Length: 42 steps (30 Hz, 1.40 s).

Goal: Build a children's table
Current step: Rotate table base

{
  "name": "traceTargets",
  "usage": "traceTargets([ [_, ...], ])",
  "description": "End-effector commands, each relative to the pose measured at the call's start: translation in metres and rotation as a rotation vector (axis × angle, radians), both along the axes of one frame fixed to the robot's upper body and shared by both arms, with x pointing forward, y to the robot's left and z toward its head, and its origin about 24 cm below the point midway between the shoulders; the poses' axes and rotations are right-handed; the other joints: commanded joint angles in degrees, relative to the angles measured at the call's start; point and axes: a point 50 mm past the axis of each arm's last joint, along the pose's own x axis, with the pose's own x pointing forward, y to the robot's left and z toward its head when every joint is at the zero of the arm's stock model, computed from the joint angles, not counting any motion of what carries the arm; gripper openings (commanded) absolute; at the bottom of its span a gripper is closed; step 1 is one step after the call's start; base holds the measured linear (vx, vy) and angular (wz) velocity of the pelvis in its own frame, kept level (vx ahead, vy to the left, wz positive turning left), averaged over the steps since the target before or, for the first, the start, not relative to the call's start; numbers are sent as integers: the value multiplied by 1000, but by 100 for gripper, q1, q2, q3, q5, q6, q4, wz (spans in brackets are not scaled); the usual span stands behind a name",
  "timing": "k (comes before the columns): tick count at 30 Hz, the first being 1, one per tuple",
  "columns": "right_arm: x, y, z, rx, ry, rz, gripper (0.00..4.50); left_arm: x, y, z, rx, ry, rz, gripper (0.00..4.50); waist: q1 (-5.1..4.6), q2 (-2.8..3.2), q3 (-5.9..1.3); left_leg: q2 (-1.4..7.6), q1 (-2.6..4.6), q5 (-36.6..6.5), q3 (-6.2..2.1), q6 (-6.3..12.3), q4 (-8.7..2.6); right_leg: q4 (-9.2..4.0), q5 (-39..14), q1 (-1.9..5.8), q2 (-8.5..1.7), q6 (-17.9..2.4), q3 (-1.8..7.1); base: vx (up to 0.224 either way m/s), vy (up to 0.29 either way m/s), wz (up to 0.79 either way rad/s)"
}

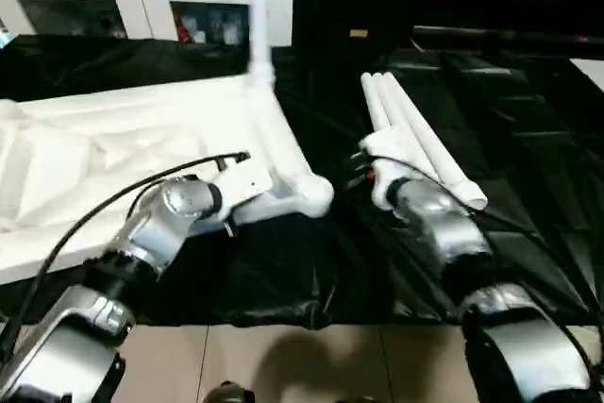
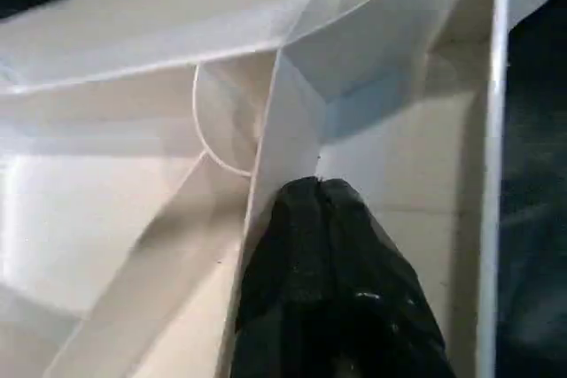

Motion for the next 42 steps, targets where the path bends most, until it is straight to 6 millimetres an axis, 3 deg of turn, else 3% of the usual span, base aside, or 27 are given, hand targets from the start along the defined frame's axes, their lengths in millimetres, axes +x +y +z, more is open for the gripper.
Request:
traceTargets([
  [1,0,-6,5,12,-9,-38,2,3,5,7,-24,-35,28,0,43,136,-489,402,160,-1308,-262,-157,-385,-373,-501,296,-629,-1083,406,0,0,0],
  [3,-4,-10,9,11,-21,-66,2,2,5,11,-94,-41,47,0,44,144,-484,404,153,-1289,-264,-159,-385,-370,-552,300,-627,-1121,402,0,0,0],
  [4,-9,-12,16,30,-65,-83,2,-1,3,21,-273,-40,113,0,33,175,-483,407,165,-1352,-257,-171,-381,-374,-573,276,-630,-1139,405,0,0,0],
  [5,-12,-13,20,43,-89,-84,2,-1,2,26,-361,-49,135,0,62,161,-485,443,166,-1335,-262,-172,-384,-364,-505,286,-657,-1196,403,0,0,0],
  [6,-12,-13,20,45,-94,-85,2,-1,1,27,-376,-55,141,0,79,162,-493,418,169,-1337,-251,-137,-370,-372,-543,270,-643,-1221,395,0,0,0],
  [7,-18,-14,27,58,-139,-90,0,0,2,37,-507,-119,209,20,76,154,-481,415,167,-1372,-240,-131,-369,-374,-587,265,-630,-1226,399,0,0,0],
  [8,-18,-14,27,58,-139,-90,0,0,2,37,-507,-119,209,20,107,157,-472,424,170,-1425,-251,-112,-372,-398,-697,264,-645,-1195,397,0,0,0],
  [9,-25,-13,34,84,-190,-100,0,1,5,46,-639,-219,325,33,107,141,-456,416,170,-1519,-246,-90,-377,-419,-891,254,-620,-1129,394,0,0,0],
  [11,-32,-12,38,100,-219,-125,0,-3,8,48,-754,-256,463,44,104,145,-441,436,173,-1601,-253,-105,-393,-440,-1142,256,-621,-1021,396,0,0,0],
  [15,-46,-2,42,183,-201,-139,0,-21,16,49,-841,-366,669,44,85,146,-433,420,160,-1635,-262,-19,-399,-518,-1464,232,-596,-777,394,0,0,0],
  [16,-50,-1,40,229,-183,-139,29,-30,16,48,-879,-344,668,73,83,98,-426,400,153,-1637,-252,6,-400,-558,-1637,222,-585,-670,388,0,0,0],
  [17,-52,0,39,254,-173,-140,37,-35,15,48,-910,-329,641,79,97,111,-439,424,156,-1600,-273,-2,-400,-529,-1620,248,-628,-683,399,0,0,0],
  [18,-55,-1,34,281,-151,-159,37,-43,12,47,-938,-316,617,79,110,23,-436,421,132,-1479,-259,44,-393,-514,-1646,236,-630,-653,404,0,0,0],
  [19,-57,-2,31,279,-142,-173,42,-46,12,46,-930,-318,628,79,114,63,-426,421,136,-1480,-258,55,-410,-538,-1692,211,-611,-633,406,0,0,0],
  [20,-58,-2,28,272,-132,-172,56,-47,11,45,-914,-320,638,85,106,17,-422,416,138,-1466,-251,34,-413,-531,-1696,198,-577,-571,401,0,0,0],
  [21,-61,-1,25,273,-119,-167,71,-49,11,43,-882,-330,648,99,111,31,-405,418,167,-1577,-244,3,-424,-561,-1780,157,-558,-496,402,0,0,0],
  [22,-61,-1,25,273,-118,-166,79,-49,11,43,-881,-330,648,115,114,-3,-386,410,187,-1711,-253,-30,-435,-588,-1993,148,-569,-409,401,0,0,0],
  [26,-65,0,21,258,-97,-148,114,-51,6,38,-864,-308,643,146,88,1,-381,419,187,-1907,-287,-174,-473,-613,-2155,157,-577,-221,398,0,0,0],
  [27,-66,-2,21,256,-94,-147,123,-53,4,36,-865,-294,640,161,83,-9,-382,410,175,-1885,-287,-180,-470,-608,-2124,163,-583,-205,404,0,0,0],
  [28,-67,-4,21,255,-90,-152,134,-55,2,35,-846,-288,634,171,89,32,-382,408,176,-1863,-283,-186,-463,-613,-2092,157,-596,-212,414,0,0,0],
  [29,-68,-5,20,254,-88,-156,134,-56,2,35,-833,-286,631,171,79,14,-382,413,173,-1859,-283,-193,-466,-612,-2064,160,-591,-207,416,0,0,0],
  [31,-69,-11,20,246,-90,-180,157,-54,-1,36,-818,-306,650,192,93,52,-393,397,178,-1827,-280,-181,-453,-607,-1952,159,-580,-195,417,0,0,0],
  [35,-71,-13,21,251,-91,-184,181,-54,-4,39,-826,-313,642,217,97,23,-402,392,154,-1747,-285,-143,-447,-600,-1843,187,-584,-253,405,0,0,0],
  [36,-73,-10,17,249,-84,-172,189,-53,-3,40,-829,-325,658,224,87,-24,-400,397,147,-1718,-278,-122,-447,-598,-1810,189,-577,-271,405,0,0,0],
  [41,-69,1,13,245,-62,-135,230,-49,1,38,-804,-359,712,270,89,-28,-394,391,150,-1695,-276,-86,-437,-604,-1928,188,-593,-274,403,0,0,0],
  [42,-68,4,13,236,-62,-119,230,-48,1,40,-803,-365,713,270,136,-112,-361,267,-188,-1636,-488,215,-527,-482,-1851,434,-732,-387,165,0,0,0],
])
